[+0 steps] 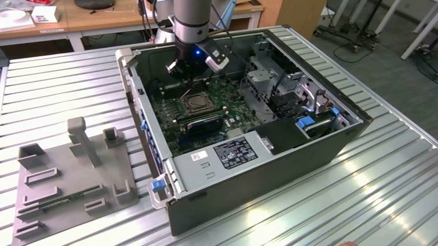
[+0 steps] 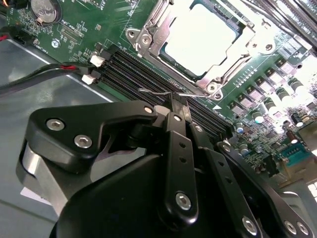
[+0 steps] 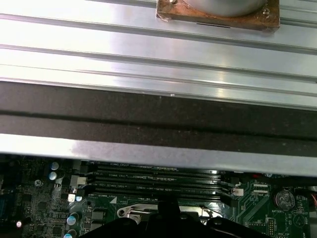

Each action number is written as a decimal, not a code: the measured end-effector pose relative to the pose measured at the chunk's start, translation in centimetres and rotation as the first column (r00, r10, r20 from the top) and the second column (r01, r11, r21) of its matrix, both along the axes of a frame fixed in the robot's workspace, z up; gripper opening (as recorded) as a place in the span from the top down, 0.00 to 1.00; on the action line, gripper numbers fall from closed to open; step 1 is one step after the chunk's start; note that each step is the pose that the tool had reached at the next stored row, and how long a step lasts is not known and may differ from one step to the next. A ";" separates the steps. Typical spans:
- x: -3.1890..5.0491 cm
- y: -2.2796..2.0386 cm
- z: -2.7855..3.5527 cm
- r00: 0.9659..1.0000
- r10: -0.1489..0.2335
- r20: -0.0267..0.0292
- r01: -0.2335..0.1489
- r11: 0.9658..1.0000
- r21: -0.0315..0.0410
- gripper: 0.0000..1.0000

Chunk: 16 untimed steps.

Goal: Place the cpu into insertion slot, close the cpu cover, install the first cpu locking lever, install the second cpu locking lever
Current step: 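Install the first cpu locking lever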

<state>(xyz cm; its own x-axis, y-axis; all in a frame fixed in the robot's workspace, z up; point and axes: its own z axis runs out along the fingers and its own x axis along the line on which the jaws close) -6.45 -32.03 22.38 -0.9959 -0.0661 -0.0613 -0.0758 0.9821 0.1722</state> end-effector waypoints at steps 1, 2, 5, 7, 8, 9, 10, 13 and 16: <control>-0.01 -0.01 0.01 1.000 0.000 0.000 0.000 1.000 0.001 0.89; -0.01 0.00 0.01 1.000 -0.001 0.000 0.001 1.000 0.002 0.89; -0.01 0.00 0.12 1.000 -0.002 0.000 0.002 1.000 0.002 0.89; -0.01 -0.01 0.27 1.000 -0.002 0.000 0.002 1.000 0.003 0.89; -0.01 -0.01 0.36 1.000 -0.002 0.000 0.002 1.000 0.003 0.89; -0.02 -0.02 0.45 1.000 -0.002 0.000 0.002 1.000 0.003 0.89; -0.02 -0.03 0.52 1.000 -0.002 0.000 0.002 1.000 0.003 0.89; -0.02 -0.05 0.55 1.000 -0.002 0.001 0.002 1.000 0.004 0.89; -0.02 -0.20 0.55 1.000 -0.002 0.001 0.002 1.000 0.020 0.89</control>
